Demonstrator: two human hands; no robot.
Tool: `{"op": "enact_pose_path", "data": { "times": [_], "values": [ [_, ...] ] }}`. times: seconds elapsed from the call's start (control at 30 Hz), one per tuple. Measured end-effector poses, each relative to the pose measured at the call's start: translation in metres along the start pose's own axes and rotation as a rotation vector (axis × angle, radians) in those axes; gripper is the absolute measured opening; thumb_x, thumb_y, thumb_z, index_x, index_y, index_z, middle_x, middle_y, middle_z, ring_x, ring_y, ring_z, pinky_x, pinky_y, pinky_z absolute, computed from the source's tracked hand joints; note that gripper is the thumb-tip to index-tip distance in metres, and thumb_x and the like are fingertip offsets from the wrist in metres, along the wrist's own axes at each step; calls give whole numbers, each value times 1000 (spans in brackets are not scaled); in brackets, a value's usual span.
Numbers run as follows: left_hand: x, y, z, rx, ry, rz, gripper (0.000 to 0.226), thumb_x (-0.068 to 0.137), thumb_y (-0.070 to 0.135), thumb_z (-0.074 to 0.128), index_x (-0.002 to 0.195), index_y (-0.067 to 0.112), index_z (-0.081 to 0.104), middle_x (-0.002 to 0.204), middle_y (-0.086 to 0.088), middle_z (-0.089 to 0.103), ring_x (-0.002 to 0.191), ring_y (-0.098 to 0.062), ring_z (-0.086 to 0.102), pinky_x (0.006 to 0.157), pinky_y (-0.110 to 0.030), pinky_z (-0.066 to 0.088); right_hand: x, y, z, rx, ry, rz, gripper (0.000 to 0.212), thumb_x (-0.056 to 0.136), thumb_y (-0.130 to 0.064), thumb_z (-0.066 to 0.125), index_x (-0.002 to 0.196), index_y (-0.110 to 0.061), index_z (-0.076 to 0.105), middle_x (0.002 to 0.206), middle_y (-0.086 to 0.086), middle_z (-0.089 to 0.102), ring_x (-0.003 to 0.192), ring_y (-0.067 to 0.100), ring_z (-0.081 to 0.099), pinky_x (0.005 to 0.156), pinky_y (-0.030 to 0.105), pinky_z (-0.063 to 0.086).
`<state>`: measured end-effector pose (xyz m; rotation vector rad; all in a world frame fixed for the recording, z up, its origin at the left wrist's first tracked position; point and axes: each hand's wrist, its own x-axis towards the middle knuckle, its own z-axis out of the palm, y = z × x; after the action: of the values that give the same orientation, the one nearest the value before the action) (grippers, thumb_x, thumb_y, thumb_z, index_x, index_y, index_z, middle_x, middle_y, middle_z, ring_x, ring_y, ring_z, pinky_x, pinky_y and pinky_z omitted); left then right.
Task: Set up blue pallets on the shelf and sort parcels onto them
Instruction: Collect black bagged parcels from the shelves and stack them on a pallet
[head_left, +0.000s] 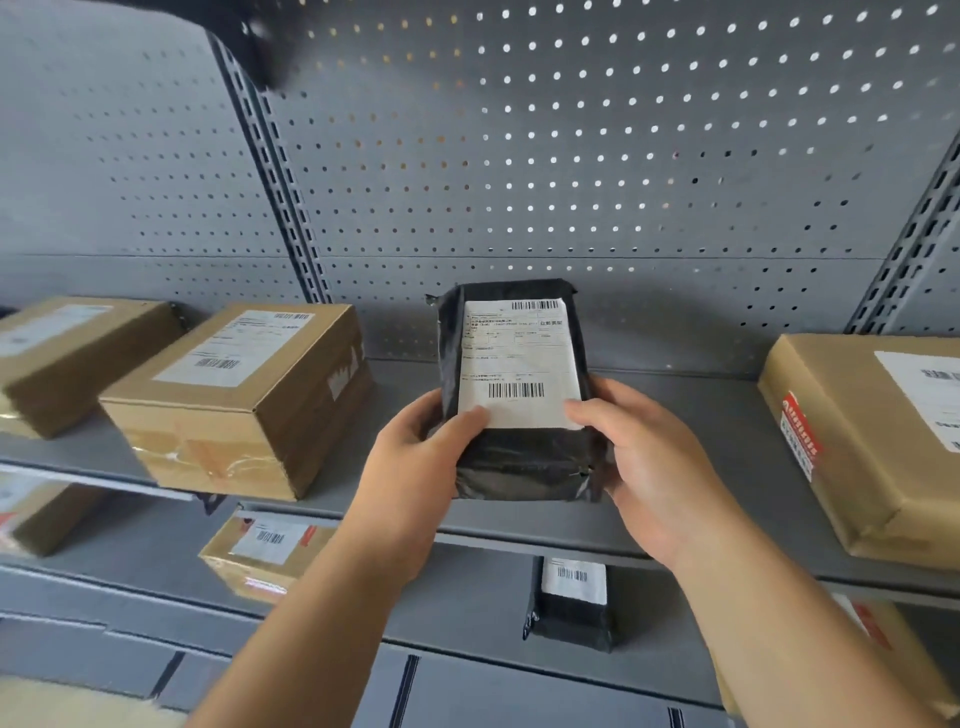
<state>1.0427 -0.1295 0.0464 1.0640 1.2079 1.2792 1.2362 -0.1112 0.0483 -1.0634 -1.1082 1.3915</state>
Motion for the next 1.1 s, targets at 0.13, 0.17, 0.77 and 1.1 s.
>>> {"op": "enact_pose_path", "data": {
  "times": [0.13,0.17,0.77,1.1],
  "values": [
    [-22,3,-24,-54,124,17,34,82,35,73,115,31,73,115,2,78,106,-24,75,93,-43,60,1,0,26,17,-116,9,27,97,-12,60,113,-26,76,107,-4,79,97,12,76,78,32,57],
    [-28,4,-31,-55,157,30,37,81,36,74,118,31,72,115,3,78,106,-24,75,92,-43,60,0,1,35,33,-139,10,28,96,-10,59,113,-25,76,107,-2,79,97,14,76,76,32,58],
    [-152,48,-239,-137,552,183,48,76,34,75,123,25,68,110,0,79,100,-22,77,73,-27,63,-45,15,274,89,-609,19,25,99,-17,60,113,-29,77,111,0,79,100,17,76,72,29,62],
    [-245,40,-395,-89,829,190,29,90,21,68,119,22,73,115,2,78,107,-22,74,96,-45,58,-105,69,457,41,-797,94,26,98,-11,57,113,-23,75,106,0,80,93,15,76,65,22,58]
  ]
}}
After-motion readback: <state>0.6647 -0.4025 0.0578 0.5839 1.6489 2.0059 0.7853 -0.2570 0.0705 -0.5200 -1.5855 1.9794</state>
